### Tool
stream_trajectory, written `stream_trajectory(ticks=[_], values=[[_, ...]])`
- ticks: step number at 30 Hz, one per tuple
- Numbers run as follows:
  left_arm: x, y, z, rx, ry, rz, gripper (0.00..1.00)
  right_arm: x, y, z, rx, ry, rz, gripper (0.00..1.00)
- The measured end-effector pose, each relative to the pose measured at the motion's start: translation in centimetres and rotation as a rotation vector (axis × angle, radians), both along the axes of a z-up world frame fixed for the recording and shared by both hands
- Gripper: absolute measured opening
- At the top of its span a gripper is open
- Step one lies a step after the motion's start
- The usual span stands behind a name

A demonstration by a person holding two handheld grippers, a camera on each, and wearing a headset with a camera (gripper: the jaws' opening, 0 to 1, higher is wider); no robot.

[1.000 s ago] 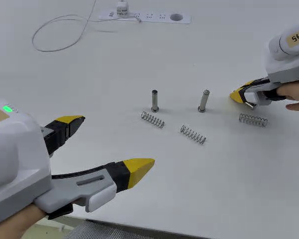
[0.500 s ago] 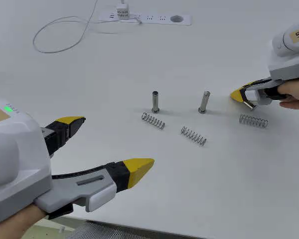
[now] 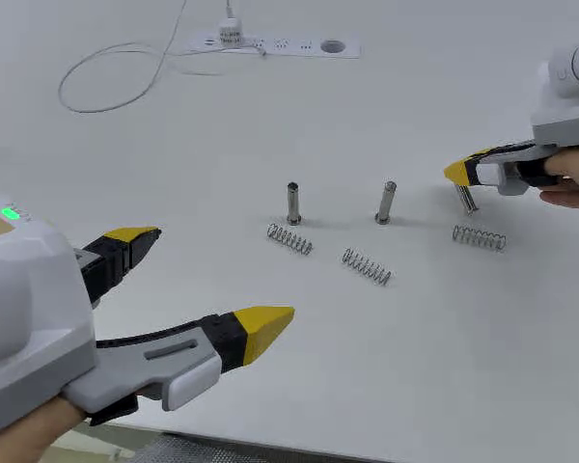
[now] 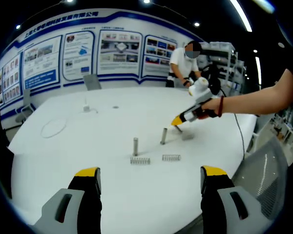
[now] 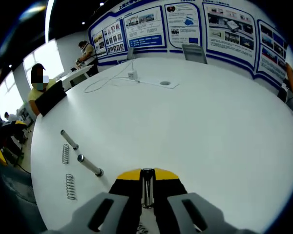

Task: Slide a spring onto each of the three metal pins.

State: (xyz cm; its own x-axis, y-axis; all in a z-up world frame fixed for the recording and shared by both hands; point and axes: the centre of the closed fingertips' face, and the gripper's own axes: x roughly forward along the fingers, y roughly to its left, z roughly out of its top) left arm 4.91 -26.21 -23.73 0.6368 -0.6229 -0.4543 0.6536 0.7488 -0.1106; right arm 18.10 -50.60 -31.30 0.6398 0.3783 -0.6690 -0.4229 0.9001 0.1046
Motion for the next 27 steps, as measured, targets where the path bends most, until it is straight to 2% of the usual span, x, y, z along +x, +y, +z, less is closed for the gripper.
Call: stream_trajectory(ticks=[11, 21, 27], values=[[-0.2, -0.1, 0.8, -0.006, -0.024, -0.006, 0.85, -1.3, -0.3, 1.2, 0.034, -0.036, -0.034, 0.07], [-0.3, 0.0, 1.4, -0.008, -0.040, -0.004, 0.85, -2.5, -0.9, 2.2, 0.016, -0.072, -0.024, 0.07], [-0.5, 0.0, 1.5, -0.010, -0.043, -0.007, 0.85, -3.1, -1.0, 2.2, -0.024, -0.082, 0.001, 0.08]])
